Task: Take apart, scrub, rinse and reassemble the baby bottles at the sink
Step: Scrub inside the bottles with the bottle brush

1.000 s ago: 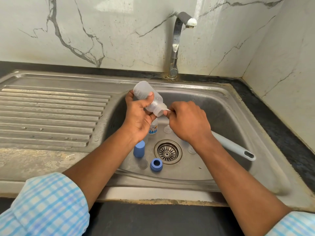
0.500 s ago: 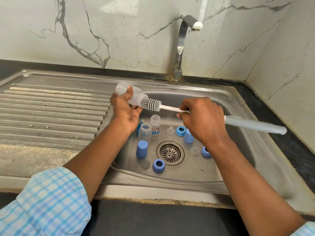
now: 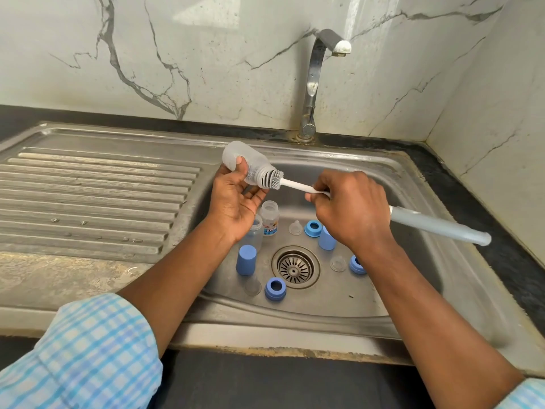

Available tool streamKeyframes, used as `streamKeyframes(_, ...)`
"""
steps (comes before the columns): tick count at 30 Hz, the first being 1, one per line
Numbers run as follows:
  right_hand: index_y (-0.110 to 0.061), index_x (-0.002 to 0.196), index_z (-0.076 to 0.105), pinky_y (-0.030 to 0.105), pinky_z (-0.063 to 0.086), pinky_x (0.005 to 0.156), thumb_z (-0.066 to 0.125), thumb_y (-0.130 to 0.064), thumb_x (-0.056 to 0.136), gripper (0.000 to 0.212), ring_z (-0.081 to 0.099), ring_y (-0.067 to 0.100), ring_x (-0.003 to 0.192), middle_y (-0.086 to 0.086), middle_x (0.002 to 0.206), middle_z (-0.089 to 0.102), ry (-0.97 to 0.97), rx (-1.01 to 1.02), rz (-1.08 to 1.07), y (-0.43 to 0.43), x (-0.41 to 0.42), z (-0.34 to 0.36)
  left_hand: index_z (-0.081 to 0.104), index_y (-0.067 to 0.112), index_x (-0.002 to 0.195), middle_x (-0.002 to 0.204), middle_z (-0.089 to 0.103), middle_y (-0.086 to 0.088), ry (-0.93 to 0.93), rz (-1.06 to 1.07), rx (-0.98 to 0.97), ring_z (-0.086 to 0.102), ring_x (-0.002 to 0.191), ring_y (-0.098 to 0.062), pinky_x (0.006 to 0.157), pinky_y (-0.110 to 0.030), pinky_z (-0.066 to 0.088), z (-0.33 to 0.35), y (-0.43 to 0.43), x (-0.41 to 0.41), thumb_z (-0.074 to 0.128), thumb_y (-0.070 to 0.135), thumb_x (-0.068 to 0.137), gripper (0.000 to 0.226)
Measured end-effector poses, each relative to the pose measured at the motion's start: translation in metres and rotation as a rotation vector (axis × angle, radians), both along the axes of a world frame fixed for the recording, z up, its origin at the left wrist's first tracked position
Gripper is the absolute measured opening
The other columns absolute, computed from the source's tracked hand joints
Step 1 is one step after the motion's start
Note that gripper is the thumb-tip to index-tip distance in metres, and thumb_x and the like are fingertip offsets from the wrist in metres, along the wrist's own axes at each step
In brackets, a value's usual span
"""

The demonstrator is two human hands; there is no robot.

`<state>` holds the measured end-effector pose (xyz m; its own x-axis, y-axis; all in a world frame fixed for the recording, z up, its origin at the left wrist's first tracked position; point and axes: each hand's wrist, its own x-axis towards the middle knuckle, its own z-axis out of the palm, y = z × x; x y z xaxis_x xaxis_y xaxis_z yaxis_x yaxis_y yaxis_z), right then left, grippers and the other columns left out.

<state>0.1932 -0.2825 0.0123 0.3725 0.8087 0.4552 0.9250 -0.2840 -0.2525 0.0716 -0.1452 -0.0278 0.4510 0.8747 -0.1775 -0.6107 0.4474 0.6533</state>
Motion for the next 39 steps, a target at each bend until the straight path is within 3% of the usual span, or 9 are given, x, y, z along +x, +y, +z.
streamKeyframes(9,-0.014,0.086,0.069,0.032,0.039,0.061,0.062,-0.025,0.093,0.015,0.058,0.026,0.068,-0.001,0.066,0.057,0.148,-0.024,-0.020,0.008,-0.005,-0.005,0.040,0.013,0.147,0.128,0.062,-0.018,-0.076,-0.239,0.126,0.070,0.103,-0.029,0.088,-0.043,0.058,0.002,-0.024,0.006,0.057,0.011,0.087,0.063)
streamKeyframes(13,-0.016,0.092,0.069,0.036,0.047,0.064,0.060,-0.026,0.094,0.013,0.060,0.025,0.073,0.003,0.078,0.065,0.159,-0.060,-0.022,0.011,-0.007,-0.007,0.044,0.008,0.143,0.130,0.062,-0.021,0.024,-0.277,0.158,0.067,0.109,-0.033,0.094,-0.046,0.055,0.001,-0.020,0.004,0.047,0.017,0.098,0.046)
streamKeyframes(16,-0.018,0.094,0.067,0.034,0.042,0.064,0.064,-0.028,0.093,0.010,0.059,0.024,0.077,0.002,0.084,0.065,0.120,-0.066,-0.009,0.012,-0.013,-0.007,0.050,0.005,0.136,0.118,0.066,-0.020,0.173,-0.217,0.141,0.068,0.103,-0.032,0.084,-0.044,0.060,-0.002,-0.022,0.009,0.057,0.041,0.093,0.056)
streamKeyframes(19,-0.020,0.097,0.066,0.031,0.036,0.065,0.064,-0.025,0.093,0.007,0.059,0.024,0.079,0.002,0.087,0.066,0.075,-0.103,0.000,0.011,-0.018,-0.005,0.060,0.009,0.120,0.109,0.070,-0.016,0.280,-0.093,0.126,0.071,0.089,-0.024,0.072,-0.035,0.062,0.000,-0.016,0.012,0.063,0.049,0.089,0.050)
streamKeyframes(22,-0.020,0.098,0.064,0.030,0.034,0.065,0.063,-0.024,0.093,0.007,0.051,0.021,0.075,0.002,0.090,0.065,0.069,-0.097,-0.006,0.009,-0.018,-0.001,0.061,0.013,0.110,0.102,0.072,-0.010,0.265,0.017,0.104,0.073,0.082,-0.020,0.066,-0.033,0.061,0.003,-0.003,0.008,0.064,0.046,0.091,0.038)
streamKeyframes(25,-0.019,0.101,0.065,0.030,0.034,0.066,0.063,-0.023,0.094,0.009,0.050,0.021,0.075,0.003,0.091,0.066,0.030,-0.074,-0.019,0.008,-0.020,0.004,0.050,0.011,0.124,0.113,0.069,-0.014,0.242,0.095,0.097,0.074,0.089,-0.026,0.065,-0.036,0.060,0.003,-0.001,0.008,0.069,0.040,0.089,0.049)
streamKeyframes(28,-0.020,0.105,0.065,0.030,0.031,0.066,0.061,-0.021,0.095,0.011,0.047,0.021,0.076,0.004,0.094,0.066,-0.043,-0.090,-0.041,0.007,-0.022,0.007,0.042,0.020,0.118,0.119,0.063,-0.015,0.258,0.193,0.069,0.073,0.094,-0.030,0.063,-0.036,0.060,0.002,-0.001,0.011,0.073,0.037,0.087,0.047)
streamKeyframes(32,-0.020,0.108,0.064,0.031,0.031,0.065,0.059,-0.020,0.096,0.013,0.059,0.026,0.088,0.004,0.097,0.066,-0.110,-0.115,-0.048,0.007,-0.025,0.010,0.045,0.022,0.112,0.122,0.062,-0.014,0.274,0.256,0.028,0.071,0.099,-0.030,0.061,-0.034,0.060,0.002,0.002,0.008,0.073,0.038,0.087,0.041)
streamKeyframes(39,-0.020,0.106,0.066,0.031,0.033,0.066,0.060,-0.020,0.095,0.012,0.060,0.026,0.089,0.003,0.095,0.067,-0.133,-0.111,-0.018,0.007,-0.026,0.010,0.052,0.018,0.115,0.119,0.065,-0.013,0.266,0.280,0.003,0.071,0.095,-0.029,0.055,-0.033,0.059,0.005,0.004,0.004,0.073,0.036,0.088,0.038)
